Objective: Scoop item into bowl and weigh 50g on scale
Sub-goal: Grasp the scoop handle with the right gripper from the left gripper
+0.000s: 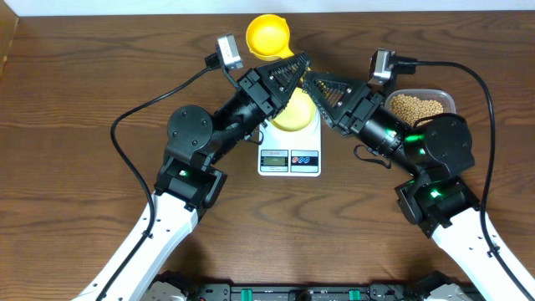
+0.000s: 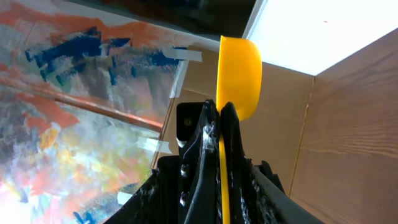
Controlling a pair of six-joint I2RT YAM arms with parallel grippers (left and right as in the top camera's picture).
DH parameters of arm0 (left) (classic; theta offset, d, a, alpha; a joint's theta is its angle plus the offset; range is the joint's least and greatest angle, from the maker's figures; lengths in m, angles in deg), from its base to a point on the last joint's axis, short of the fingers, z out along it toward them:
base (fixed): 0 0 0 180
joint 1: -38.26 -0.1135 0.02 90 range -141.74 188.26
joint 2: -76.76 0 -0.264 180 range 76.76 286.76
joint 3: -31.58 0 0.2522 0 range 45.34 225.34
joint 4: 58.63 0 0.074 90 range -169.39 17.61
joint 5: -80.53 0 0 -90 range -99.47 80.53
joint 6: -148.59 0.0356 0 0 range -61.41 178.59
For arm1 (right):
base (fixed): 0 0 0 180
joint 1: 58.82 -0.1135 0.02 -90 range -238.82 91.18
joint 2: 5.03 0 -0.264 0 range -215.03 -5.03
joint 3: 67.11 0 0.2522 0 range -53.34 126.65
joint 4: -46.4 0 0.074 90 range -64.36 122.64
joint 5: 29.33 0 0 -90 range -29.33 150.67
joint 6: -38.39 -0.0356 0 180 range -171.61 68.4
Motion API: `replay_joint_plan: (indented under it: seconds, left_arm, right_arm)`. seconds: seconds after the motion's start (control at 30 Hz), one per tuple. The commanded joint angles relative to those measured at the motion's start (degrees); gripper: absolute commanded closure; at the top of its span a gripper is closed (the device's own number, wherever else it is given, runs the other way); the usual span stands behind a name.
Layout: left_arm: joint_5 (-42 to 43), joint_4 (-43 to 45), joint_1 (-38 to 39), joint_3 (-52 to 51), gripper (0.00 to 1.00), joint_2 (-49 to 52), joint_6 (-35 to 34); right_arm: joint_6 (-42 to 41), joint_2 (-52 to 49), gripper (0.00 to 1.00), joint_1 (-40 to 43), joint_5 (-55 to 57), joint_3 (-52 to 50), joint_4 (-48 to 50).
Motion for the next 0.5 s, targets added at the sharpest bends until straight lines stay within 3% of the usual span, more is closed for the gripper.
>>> replay_joint_plan:
  seconds: [0.0,0.47]
  left_arm:
    - [-0.31,0.50,0.22,0.44,0.93,-0.44,-0.09]
    - [-0.04,0.48,0.22,0.44,0.93,-0.44,-0.09]
  right_arm:
    - [-0.31,0.35,0.64,-0.28,1.70,0.94,0.33]
    - [0.11,0.35,0.71,-0.24,2.03,0.94,0.31]
